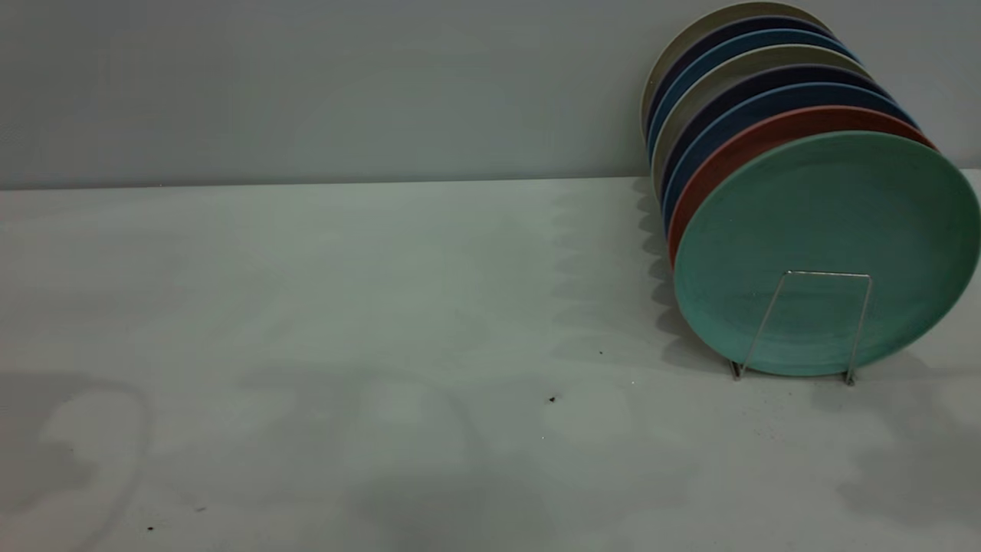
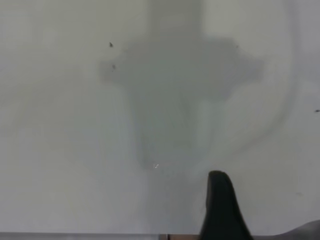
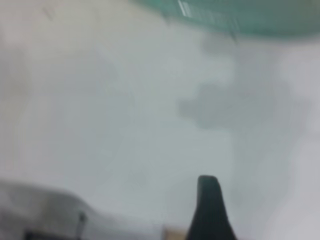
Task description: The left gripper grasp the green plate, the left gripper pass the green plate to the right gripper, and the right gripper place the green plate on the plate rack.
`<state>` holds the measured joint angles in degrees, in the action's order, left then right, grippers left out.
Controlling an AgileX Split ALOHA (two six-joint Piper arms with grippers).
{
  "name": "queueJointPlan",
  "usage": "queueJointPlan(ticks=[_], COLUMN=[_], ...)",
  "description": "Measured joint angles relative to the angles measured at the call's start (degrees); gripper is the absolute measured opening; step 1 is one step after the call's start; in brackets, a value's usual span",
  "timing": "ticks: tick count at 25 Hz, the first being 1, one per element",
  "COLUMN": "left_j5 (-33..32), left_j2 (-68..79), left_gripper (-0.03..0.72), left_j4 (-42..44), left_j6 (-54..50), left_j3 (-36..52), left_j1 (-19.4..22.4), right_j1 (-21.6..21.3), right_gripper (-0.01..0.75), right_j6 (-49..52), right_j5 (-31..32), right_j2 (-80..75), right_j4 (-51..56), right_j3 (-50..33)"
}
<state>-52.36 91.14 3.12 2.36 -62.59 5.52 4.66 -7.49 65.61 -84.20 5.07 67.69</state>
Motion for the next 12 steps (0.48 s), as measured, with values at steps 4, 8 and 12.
queueJointPlan(ticks=[4, 8, 12], left_j5=[-0.9, -1.8, -5.4], left_j2=[-12.0, -25.3, -38.1], left_gripper=[0.510, 0.510, 0.510], left_j4=[-0.6, -2.0, -3.4], left_j6=[-0.3, -0.4, -0.4], left_j3=[3.5, 9.1, 14.0], left_j1=[0.0, 0.0, 0.0], right_j1=[-0.1, -0.1, -0.1], right_gripper=[0.587, 0.587, 0.587], right_j6=[3.1, 3.8, 3.9], right_j5=[3.9, 4.5, 5.1], right_j2=[5.6, 15.5, 26.9], right_j4=[-5.4, -6.1, -6.1], right_j3=[-0.1, -3.5, -9.5])
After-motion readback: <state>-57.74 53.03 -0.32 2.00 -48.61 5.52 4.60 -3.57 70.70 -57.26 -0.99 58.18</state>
